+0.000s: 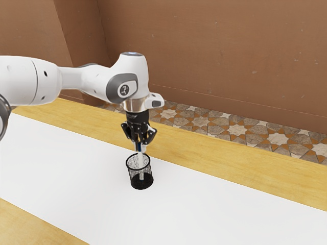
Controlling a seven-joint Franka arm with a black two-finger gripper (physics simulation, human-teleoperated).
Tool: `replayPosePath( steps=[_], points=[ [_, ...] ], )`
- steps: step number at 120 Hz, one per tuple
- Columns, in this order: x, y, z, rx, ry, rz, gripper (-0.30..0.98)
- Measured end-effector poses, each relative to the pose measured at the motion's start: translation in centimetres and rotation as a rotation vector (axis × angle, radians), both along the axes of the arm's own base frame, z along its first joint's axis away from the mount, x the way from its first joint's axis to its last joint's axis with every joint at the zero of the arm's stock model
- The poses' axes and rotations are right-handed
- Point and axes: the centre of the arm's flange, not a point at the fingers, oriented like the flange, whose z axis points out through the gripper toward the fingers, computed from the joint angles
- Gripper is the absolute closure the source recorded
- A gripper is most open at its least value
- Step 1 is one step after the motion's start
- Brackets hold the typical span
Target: Take the marker out of the pen holder and place it to the left of the pen holder.
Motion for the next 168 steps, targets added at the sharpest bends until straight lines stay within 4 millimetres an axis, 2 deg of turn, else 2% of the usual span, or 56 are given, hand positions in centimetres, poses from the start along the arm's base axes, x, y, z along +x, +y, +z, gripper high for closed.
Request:
replayPosePath(
  steps=[27,41,61,92,102,117,146,154,168],
  points=[
    [-0.6,0.1,0.9,0.018,0.03,-0.001,0.66],
    [-0.9,0.2,2.0,0.029,0.028,-0.001,0.7],
    [-1.6,0.0,5.5,0.049,-0.012,0.003,0.73],
    [-3.7,-0.6,13.3,0.081,-0.138,0.018,0.76],
    [-3.4,1.1,14.4,0.086,-0.183,0.053,0.77],
    [-2.2,5.9,13.6,0.094,-0.223,0.138,0.78],
    [0.5,12.4,6.7,0.077,-0.272,0.242,0.78],
    [1.0,14.3,6.1,0.075,-0.311,0.27,0.78],
    [1.5,16.2,6.0,0.073,-0.377,0.303,0.78]
  ],
)
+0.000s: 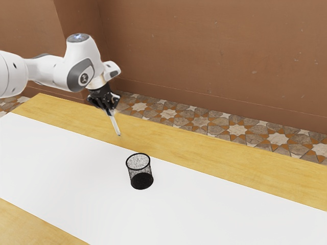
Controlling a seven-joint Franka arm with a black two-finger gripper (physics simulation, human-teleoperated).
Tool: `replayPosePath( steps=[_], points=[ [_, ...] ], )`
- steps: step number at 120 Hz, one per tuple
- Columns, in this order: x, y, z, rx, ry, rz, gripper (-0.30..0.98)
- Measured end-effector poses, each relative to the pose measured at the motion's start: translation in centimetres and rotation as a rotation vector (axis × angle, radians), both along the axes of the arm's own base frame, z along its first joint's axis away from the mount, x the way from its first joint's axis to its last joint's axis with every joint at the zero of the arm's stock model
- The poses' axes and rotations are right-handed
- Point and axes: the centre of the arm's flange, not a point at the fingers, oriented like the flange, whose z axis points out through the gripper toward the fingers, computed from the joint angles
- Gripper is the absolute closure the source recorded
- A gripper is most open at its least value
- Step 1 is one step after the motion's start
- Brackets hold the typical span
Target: Take the marker out of the pen holder and place it to the left of the pen holder.
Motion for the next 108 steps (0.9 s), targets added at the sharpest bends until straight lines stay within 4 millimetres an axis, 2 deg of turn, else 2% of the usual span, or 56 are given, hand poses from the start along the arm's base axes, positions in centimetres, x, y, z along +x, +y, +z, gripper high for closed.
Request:
replayPosePath(
  steps=[23,45,63,73,83,97,108],
  points=[
    [-0.3,3.6,-1.3,0.002,-0.04,0.061,0.76],
    [-1.1,3.9,-2.9,-0.016,-0.031,0.064,0.36],
    [-2.4,3.4,-1.8,-0.006,-0.034,0.052,0.18],
    [-3.1,2.7,0.9,0.006,-0.036,0.042,0.12],
    [-3.5,-0.3,5.3,0.017,-0.045,-0.002,0.08],
    [-3.9,-5.0,13.4,0.034,-0.074,-0.066,0.05],
    [-3.9,-7.2,18.4,0.033,-0.083,-0.097,0.03]
  ],
)
